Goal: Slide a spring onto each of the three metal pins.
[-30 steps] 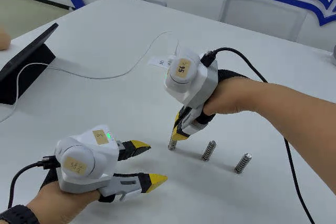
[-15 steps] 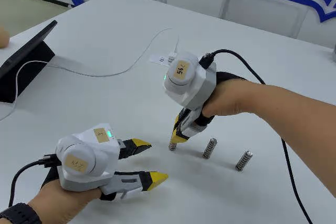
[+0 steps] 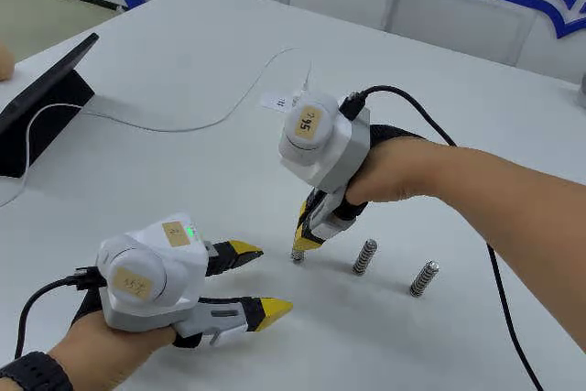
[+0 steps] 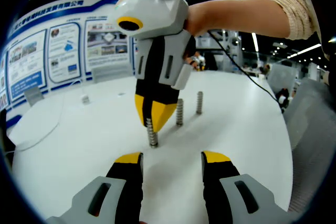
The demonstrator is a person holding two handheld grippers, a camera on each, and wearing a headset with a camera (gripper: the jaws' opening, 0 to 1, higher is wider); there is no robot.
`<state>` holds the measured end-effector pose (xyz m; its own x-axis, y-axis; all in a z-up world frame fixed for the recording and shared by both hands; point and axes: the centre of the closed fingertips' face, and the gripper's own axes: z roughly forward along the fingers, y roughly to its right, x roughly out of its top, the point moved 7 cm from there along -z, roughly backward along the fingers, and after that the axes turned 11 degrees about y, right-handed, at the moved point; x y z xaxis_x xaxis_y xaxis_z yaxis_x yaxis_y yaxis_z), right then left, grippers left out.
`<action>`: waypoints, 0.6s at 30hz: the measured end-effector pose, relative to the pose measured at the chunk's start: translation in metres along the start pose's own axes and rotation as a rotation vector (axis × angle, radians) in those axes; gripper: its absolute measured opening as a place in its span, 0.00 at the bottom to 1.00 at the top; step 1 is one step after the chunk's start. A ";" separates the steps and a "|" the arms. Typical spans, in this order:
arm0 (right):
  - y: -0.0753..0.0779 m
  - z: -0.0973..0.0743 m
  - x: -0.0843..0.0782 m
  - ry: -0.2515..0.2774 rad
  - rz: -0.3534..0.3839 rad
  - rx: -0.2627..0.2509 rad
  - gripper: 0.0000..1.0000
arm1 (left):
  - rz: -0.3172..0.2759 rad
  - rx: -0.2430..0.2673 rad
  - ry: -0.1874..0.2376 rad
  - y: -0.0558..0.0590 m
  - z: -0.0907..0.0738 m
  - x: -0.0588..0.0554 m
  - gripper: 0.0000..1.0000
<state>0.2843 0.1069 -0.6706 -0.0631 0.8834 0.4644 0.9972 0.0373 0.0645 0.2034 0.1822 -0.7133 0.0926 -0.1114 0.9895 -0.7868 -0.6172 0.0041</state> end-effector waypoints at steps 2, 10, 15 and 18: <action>0.000 0.000 0.000 0.002 -0.006 -0.002 0.12 | 0.000 -0.002 0.000 0.001 0.000 0.001 0.45; 0.001 0.001 -0.002 0.016 -0.002 -0.005 0.18 | -0.003 -0.001 0.000 0.000 0.000 0.001 0.46; 0.001 -0.004 -0.005 0.033 0.013 -0.010 0.22 | -0.004 -0.003 0.002 -0.001 0.002 0.002 0.46; 0.001 -0.008 -0.010 0.037 0.014 -0.020 0.24 | -0.001 -0.005 0.002 -0.001 0.003 0.003 0.46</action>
<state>0.2858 0.0947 -0.6677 -0.0505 0.8661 0.4973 0.9970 0.0149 0.0753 0.2062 0.1806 -0.7110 0.0926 -0.1094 0.9897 -0.7900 -0.6131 0.0062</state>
